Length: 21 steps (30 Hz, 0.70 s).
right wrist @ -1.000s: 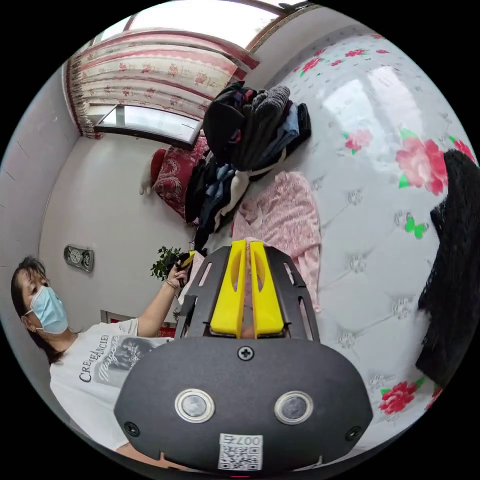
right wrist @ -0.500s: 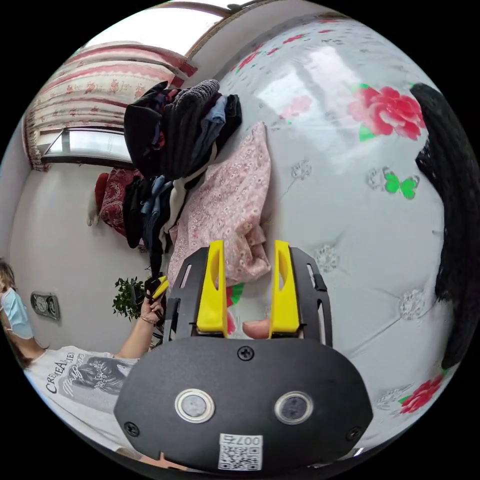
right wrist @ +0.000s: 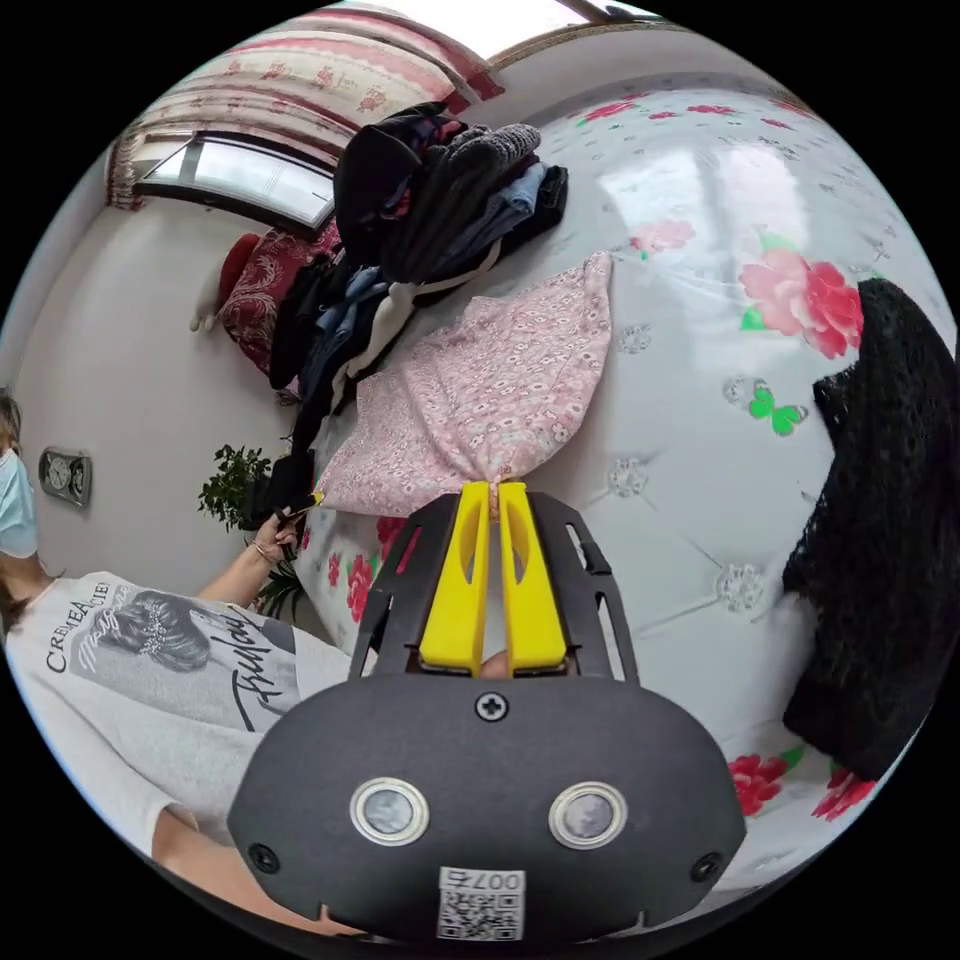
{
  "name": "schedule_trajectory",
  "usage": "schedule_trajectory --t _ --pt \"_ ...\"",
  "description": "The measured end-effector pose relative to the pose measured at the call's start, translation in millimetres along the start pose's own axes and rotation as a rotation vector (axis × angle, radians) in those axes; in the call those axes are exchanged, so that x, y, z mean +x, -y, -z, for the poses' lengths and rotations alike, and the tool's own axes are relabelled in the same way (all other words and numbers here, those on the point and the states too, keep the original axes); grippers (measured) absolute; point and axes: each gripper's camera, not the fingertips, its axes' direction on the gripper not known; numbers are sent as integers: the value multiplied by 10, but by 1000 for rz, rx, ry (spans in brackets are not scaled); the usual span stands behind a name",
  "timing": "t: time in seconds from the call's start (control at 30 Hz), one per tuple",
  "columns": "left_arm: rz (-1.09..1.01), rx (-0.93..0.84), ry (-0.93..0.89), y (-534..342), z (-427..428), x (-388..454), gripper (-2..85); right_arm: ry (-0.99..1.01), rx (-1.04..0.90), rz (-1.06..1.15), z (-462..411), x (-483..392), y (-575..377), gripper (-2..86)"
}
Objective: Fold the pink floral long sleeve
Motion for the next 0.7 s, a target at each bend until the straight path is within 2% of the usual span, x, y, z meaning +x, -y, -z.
schedule_trajectory --t 0.1,0.2,0.37,0.53,0.6,0.7 --pt "54 -39 -31 -420 -214 -33 12 -21 -69 -115 -92 181 -449 20" --pt "162 30 -48 -787 -227 -84 44 -24 40 -295 -69 321 -917 53" --pt "244 73 -60 -994 -135 -185 61 205 248 -520 -239 503 -1358 88" --pt "293 100 -163 -973 -130 -310 83 329 352 -597 -475 487 -1070 80" --pt "322 117 -222 -999 -155 -374 87 317 380 -599 -473 381 -859 67" --pt "344 135 -267 -1066 -164 -456 87 263 352 -393 -390 -182 -297 47"
